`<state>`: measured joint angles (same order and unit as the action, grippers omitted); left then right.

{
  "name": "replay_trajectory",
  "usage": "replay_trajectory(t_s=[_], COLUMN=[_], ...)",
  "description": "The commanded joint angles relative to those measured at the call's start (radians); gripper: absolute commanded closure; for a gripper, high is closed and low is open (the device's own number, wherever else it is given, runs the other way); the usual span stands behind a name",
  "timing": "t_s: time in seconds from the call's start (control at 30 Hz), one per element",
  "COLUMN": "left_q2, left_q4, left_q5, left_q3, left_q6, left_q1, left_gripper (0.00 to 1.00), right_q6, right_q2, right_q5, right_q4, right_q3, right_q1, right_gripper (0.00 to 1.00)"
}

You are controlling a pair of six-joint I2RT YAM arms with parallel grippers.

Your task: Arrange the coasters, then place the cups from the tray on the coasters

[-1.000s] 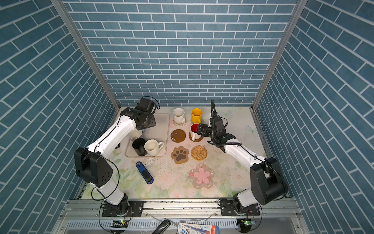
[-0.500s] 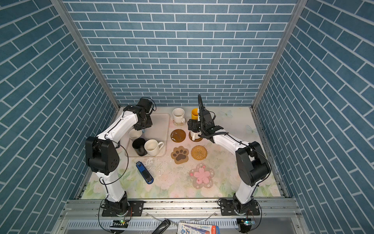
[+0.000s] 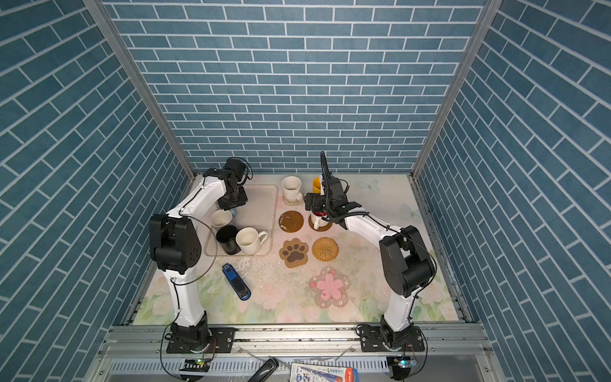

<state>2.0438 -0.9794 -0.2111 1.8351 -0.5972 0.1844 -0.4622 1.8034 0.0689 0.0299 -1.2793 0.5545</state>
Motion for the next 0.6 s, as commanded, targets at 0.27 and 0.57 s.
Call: replay_trajectory(t_s=[0.27, 0.57], left_q2=[0.048, 0.077], left_q4=[-0.031, -0.025], left_q5=[0.006, 0.012], left_q3=[0.029, 0.028], left_q6=[0.014, 0.016], left_q1=[-0.022, -0.032], left_gripper=[0.61, 0.54], right_q6=[0.045, 0.048], right_q2=[0.037, 0.058], right_q5=[0.014, 0.014], right_q4=[-0.007, -0.009], right_q3=[-0.063, -0.071], right_q1=[0.001, -0.001], right_gripper=[0.09, 0.09])
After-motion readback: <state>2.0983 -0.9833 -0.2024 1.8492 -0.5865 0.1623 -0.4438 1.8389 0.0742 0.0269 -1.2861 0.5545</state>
